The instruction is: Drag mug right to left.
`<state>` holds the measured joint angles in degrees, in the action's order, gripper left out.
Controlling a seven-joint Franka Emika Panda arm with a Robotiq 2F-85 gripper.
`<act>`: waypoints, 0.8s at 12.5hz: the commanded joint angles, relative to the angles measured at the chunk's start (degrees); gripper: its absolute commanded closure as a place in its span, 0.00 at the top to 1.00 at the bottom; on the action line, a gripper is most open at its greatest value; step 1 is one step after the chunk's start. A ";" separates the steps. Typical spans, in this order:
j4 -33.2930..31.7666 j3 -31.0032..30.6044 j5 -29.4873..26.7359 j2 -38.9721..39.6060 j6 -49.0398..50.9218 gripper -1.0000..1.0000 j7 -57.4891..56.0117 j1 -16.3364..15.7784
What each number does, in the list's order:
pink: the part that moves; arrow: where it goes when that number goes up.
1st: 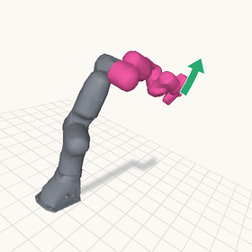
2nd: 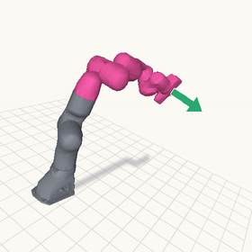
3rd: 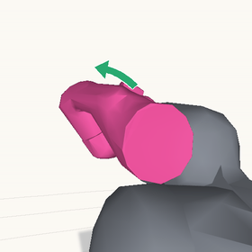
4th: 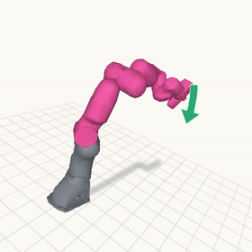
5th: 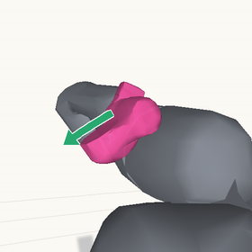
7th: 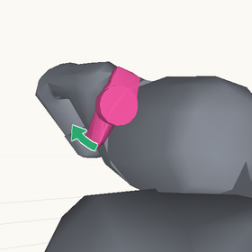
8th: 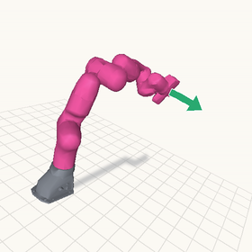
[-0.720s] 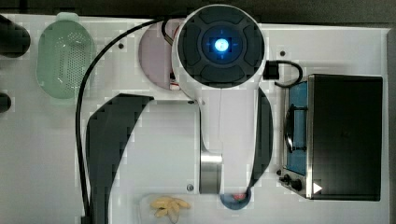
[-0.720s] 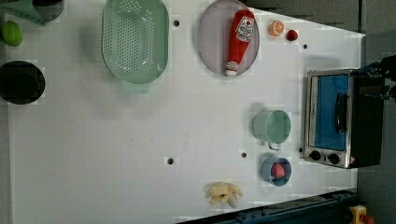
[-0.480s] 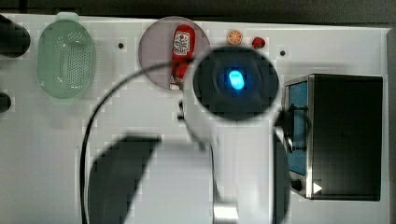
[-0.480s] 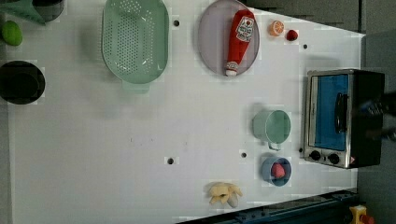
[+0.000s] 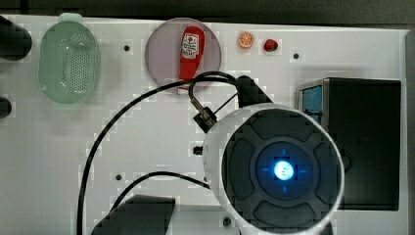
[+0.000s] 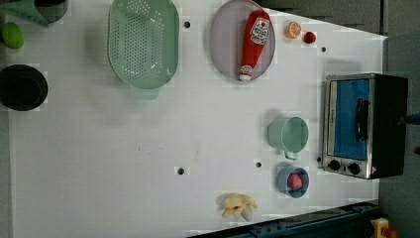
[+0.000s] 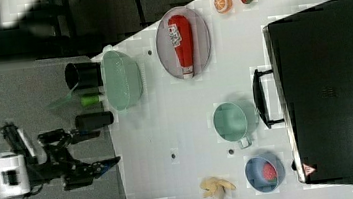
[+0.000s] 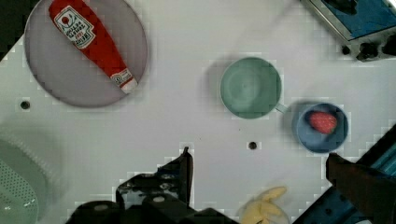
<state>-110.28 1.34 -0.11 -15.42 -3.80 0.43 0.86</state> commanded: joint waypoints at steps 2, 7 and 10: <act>-10.68 -1.02 -0.30 4.11 -7.55 1.00 -9.84 0.22; -21.35 -1.13 -0.20 8.96 -23.97 1.00 -37.42 0.19; -23.63 -1.11 -0.20 14.09 -29.65 1.00 -43.28 0.21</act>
<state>-134.29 0.59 -0.86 0.70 -31.78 -34.89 0.96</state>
